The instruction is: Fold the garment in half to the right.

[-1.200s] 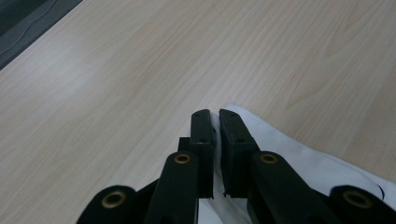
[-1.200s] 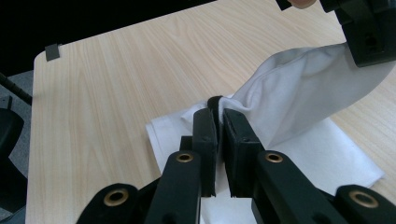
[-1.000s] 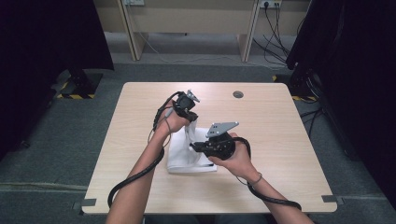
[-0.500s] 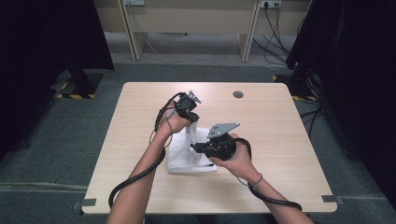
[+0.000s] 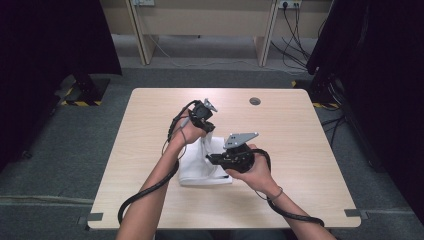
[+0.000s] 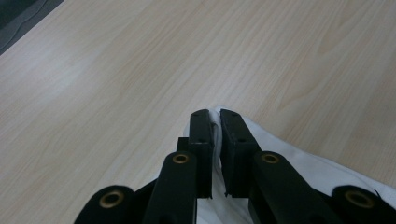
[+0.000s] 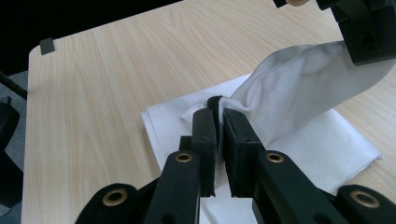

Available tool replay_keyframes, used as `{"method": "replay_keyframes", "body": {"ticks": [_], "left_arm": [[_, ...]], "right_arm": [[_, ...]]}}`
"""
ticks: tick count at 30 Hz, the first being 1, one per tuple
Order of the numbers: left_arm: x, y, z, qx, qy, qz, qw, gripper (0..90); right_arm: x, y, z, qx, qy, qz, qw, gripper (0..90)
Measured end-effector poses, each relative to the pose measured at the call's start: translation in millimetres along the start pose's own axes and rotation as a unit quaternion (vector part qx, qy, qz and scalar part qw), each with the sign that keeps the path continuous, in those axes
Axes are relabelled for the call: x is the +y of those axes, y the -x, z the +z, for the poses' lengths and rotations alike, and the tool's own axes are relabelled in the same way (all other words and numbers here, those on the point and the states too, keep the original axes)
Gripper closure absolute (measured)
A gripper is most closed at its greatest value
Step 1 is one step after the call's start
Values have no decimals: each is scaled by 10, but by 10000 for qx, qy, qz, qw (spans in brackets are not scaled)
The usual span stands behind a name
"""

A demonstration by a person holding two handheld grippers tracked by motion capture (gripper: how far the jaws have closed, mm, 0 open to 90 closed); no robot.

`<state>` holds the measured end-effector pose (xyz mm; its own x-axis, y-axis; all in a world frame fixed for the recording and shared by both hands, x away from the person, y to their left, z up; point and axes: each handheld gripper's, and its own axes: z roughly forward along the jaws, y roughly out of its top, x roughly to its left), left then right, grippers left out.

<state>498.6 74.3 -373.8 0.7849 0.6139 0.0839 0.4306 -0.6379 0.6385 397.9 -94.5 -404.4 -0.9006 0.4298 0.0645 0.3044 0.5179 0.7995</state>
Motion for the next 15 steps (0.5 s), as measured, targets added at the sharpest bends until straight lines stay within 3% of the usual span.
{"method": "replay_keyframes", "body": {"ticks": [15], "left_arm": [[6,29,59,-31,-27,13,10000,827]], "right_arm": [[-71,17,-6,-7,-44,44,10000,836]]}}
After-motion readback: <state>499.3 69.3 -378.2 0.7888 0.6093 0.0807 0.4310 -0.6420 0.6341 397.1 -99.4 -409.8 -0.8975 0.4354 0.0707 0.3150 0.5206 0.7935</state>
